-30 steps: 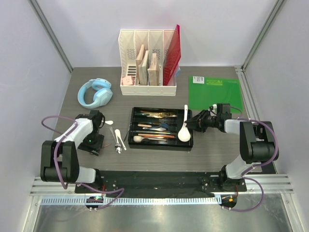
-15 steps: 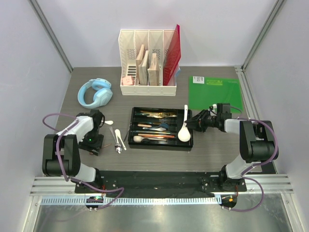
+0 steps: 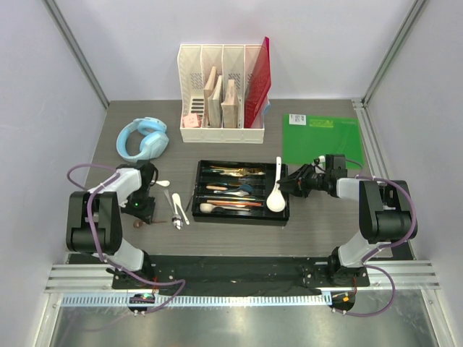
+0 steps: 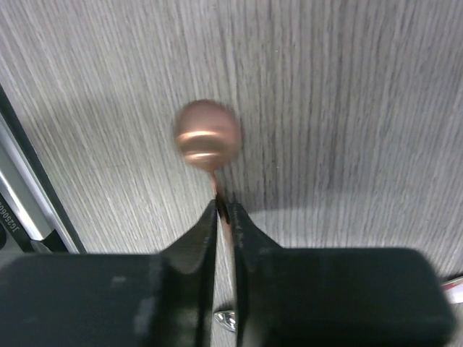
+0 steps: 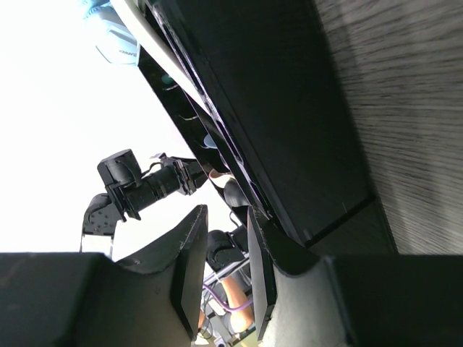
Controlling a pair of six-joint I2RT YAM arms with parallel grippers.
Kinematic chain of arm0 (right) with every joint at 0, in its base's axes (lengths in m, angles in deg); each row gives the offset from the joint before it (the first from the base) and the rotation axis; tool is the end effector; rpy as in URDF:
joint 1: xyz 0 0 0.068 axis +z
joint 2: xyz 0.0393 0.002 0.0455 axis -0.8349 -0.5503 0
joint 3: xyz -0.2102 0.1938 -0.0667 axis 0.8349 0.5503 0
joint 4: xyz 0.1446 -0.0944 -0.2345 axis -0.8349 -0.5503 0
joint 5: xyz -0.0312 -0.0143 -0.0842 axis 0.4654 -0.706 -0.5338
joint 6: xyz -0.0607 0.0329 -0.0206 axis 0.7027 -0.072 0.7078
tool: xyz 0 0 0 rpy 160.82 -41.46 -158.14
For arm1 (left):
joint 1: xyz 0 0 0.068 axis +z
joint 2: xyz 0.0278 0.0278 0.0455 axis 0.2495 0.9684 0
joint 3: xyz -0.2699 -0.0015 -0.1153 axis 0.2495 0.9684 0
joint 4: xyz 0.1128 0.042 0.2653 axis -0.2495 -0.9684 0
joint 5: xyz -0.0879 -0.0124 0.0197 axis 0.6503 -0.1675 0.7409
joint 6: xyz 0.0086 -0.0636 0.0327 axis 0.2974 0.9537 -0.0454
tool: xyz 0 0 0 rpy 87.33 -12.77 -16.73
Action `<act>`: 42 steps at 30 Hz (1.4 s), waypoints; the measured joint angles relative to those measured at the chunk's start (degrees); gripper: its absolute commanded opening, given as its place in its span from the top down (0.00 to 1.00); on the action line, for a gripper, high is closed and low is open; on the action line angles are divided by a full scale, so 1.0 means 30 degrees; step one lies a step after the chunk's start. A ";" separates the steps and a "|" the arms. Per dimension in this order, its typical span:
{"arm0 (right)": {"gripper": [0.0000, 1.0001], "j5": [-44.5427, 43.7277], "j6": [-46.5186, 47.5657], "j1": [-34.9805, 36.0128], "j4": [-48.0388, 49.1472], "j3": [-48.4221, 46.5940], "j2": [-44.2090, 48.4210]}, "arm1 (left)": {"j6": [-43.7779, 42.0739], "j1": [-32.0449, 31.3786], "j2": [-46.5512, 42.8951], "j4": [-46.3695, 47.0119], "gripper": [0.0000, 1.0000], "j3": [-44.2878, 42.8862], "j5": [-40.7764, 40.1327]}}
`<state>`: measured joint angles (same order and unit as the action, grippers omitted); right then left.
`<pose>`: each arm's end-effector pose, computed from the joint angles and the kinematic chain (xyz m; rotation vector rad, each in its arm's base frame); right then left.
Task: Sort the eating utensils into containers
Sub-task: Pick up the spoon from the center of the board.
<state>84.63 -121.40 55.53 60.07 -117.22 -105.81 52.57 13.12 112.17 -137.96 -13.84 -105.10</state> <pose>0.3041 0.0408 0.1141 0.9264 2.4332 1.5265 0.2411 0.0137 0.1336 -2.0062 2.1926 0.5086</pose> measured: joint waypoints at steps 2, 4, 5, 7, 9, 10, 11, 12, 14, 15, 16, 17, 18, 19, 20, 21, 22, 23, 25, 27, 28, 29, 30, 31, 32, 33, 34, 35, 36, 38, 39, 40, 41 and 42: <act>0.65 0.0000 0.0007 -0.0073 0.0000 0.0000 0.0000 | -0.0087 0.0000 0.0175 0.0000 1.00 -0.0131 0.0036; 0.65 0.0007 0.0007 -0.0138 0.0000 0.0000 0.0000 | -0.0189 0.0007 0.0175 0.0036 1.00 -0.0131 0.0051; 0.65 0.0022 0.0007 -0.0153 0.0000 0.0000 0.0000 | -0.0219 0.0000 0.0160 0.0066 1.00 -0.0124 0.0044; 0.65 0.0022 0.0007 -0.0160 0.0000 0.0000 0.0000 | -0.0335 0.0007 0.0044 0.0131 1.00 -0.0066 0.0044; 0.65 0.0029 0.0000 -0.0160 0.0000 0.0000 0.0000 | -0.0539 0.0007 0.0000 0.0168 1.00 -0.0066 0.0036; 0.65 0.0029 0.0000 -0.0160 0.0000 0.0000 0.0000 | -0.0692 0.0007 0.0000 0.0153 1.00 -0.0109 0.0015; 0.65 0.0029 0.0007 -0.0160 0.0000 0.0000 0.0000 | -0.0947 0.0000 0.0000 0.0160 1.00 -0.0160 0.0000; 0.65 0.0036 0.0007 -0.0168 0.0007 0.0000 0.0000 | -0.1224 0.0000 0.0015 0.0160 1.00 -0.0248 -0.0029; 0.65 0.0036 0.0000 -0.0168 0.0007 0.0000 -0.0007 | -0.1894 0.0000 0.0073 -0.0168 1.00 -0.0838 -0.0255; 0.65 0.0044 -0.0007 -0.0168 0.0007 -0.0007 -0.0029 | -0.2259 0.0007 0.0073 -0.0284 1.00 -0.1253 -0.0401; 0.65 0.0066 -0.0007 -0.0168 0.0007 -0.0015 -0.0044 | -0.2514 0.0000 0.0073 -0.0342 1.00 -0.1632 -0.0539; 0.65 0.0117 -0.0007 -0.0182 0.0007 -0.0051 -0.0087 | -0.3009 0.0000 0.0073 -0.0423 1.00 -0.2113 -0.0699; 0.65 0.0124 -0.0015 -0.0182 0.0015 -0.0080 -0.0124 | -0.3432 0.0000 0.0073 -0.0466 1.00 -0.2543 -0.0860; 0.65 0.0109 -0.0015 -0.0182 0.0015 -0.0109 -0.0131 | -0.3854 0.0000 0.0073 -0.0488 1.00 -0.2900 -0.0984; 0.65 0.0087 -0.0015 -0.0182 0.0015 -0.0131 -0.0131 | -0.4124 0.0000 0.0073 -0.0481 1.00 -0.3111 -0.1056; 0.65 0.0087 -0.0015 -0.0182 0.0022 -0.0138 -0.0153 | -0.4554 -0.0007 0.0073 -0.0510 1.00 -0.3315 -0.1144; 0.65 0.0087 -0.0022 -0.0189 0.0015 -0.0168 -0.0168 | -0.5013 -0.0022 0.0073 -0.0539 1.00 -0.3453 -0.1202; 0.65 0.0066 -0.0022 -0.0189 0.0022 -0.0219 -0.0204 | -0.5472 -0.0095 0.0073 -0.0605 1.00 -0.3541 -0.1217; 0.71 0.0036 -0.0029 -0.0197 0.0015 -0.0306 -0.0255 | -0.6331 -0.0240 0.0117 -0.0787 1.00 -0.3687 -0.1290; 0.73 -0.0211 -0.0007 -0.0204 -0.0044 -0.0408 -0.0321 | -0.7380 -0.0707 0.0401 -0.1268 1.00 -0.4153 -0.1545; 0.73 -0.0306 -0.0022 -0.0219 -0.0146 -0.0481 -0.0379 | -0.7898 -0.1166 0.0663 -0.1588 1.00 -0.4612 -0.1807; 0.73 -0.0415 -0.0022 -0.0219 -0.0211 -0.0554 -0.0408 | -0.8378 -0.1727 0.0954 -0.1872 1.00 -0.5158 -0.2222; 0.73 -0.0546 -0.0029 -0.0219 -0.0299 -0.0619 -0.0408 | -0.8808 -0.2426 0.1231 -0.2157 1.00 -0.5719 -0.2739; 0.73 -0.0663 -0.0029 -0.0219 -0.0342 -0.0678 -0.0408 | -0.9129 -0.2987 0.1413 -0.2324 1.00 -0.6149 -0.3082; 0.73 -0.0765 -0.0058 -0.0219 -0.0423 -0.0758 -0.0408 | -0.9610 -0.3759 0.1530 -0.2426 1.00 -0.6608 -0.3512; 0.73 -0.0882 -0.0087 -0.0219 -0.0452 -0.0838 -0.0408 | -0.9981 -0.4269 0.1537 -0.2433 1.00 -0.6834 -0.3789; 0.73 -0.1020 -0.0102 -0.0219 -0.0466 -0.0903 -0.0408 | -1.0404 -0.4743 0.1515 -0.2506 1.00 -0.6972 -0.3985; 0.72 -0.1137 -0.0131 -0.0219 -0.0510 -0.0976 -0.0408 | -1.0783 -0.5071 0.1494 -0.2557 1.00 -0.7009 -0.4189; 0.72 -0.1253 -0.0175 -0.0219 -0.0539 -0.1042 -0.0408 | -1.1111 -0.5260 0.1479 -0.2630 1.00 -0.7009 -0.4415; 0.72 -0.1537 -0.0262 -0.0219 -0.0597 -0.1173 -0.0379 | -1.1795 -0.5362 0.1479 -0.2841 1.00 -0.7009 -0.4874; 0.72 -0.1705 -0.0321 -0.0219 -0.0619 -0.1231 -0.0357 | -1.2101 -0.5435 0.1479 -0.2900 1.00 -0.7009 -0.5151; 0.72 -0.1836 -0.0379 -0.0219 -0.0656 -0.1260 -0.0321 | -1.2451 -0.5493 0.1479 -0.2973 1.00 -0.7016 -0.5391; 0.71 -0.1938 -0.0444 -0.0219 -0.0670 -0.1282 -0.0284 | -1.2808 -0.5574 0.1479 -0.3038 1.00 -0.7031 -0.5610; 0.72 -0.2018 -0.0466 -0.0219 -0.0707 -0.1282 -0.0255 | -1.3078 -0.5646 0.1472 -0.3082 1.00 -0.7053 -0.5836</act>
<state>78.58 -122.80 54.87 57.95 -121.07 -106.58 13.33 -3.82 116.59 -147.20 -35.00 -122.61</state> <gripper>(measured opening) 0.280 0.006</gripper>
